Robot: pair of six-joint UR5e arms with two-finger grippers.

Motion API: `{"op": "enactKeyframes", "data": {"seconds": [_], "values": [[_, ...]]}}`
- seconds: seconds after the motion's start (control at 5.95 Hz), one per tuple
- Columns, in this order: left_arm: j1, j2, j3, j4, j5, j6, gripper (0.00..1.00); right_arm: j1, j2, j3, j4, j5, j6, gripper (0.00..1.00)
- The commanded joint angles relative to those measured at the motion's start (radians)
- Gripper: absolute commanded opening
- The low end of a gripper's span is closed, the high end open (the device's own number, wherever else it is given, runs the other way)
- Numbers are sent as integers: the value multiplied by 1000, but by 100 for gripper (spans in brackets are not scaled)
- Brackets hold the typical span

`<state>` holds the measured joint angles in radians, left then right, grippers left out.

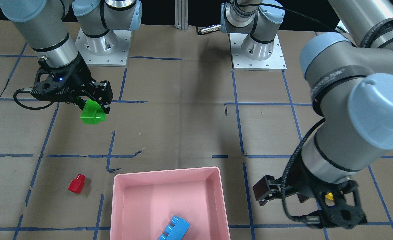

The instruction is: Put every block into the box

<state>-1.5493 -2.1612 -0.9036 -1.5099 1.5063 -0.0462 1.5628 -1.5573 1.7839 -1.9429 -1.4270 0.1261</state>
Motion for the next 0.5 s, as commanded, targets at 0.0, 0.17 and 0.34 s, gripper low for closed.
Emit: {"op": "enactKeyframes", "data": {"seconds": [0.0, 0.17, 0.34], "values": [[111, 62, -93, -4, 58, 229, 100, 100, 125, -122, -47, 17, 113, 13], [196, 105, -169, 10, 89, 394, 100, 143, 217, -212, -42, 17, 157, 14], [281, 130, -219, 13, 83, 545, 100, 170, 318, -298, -47, 20, 168, 14]]}}
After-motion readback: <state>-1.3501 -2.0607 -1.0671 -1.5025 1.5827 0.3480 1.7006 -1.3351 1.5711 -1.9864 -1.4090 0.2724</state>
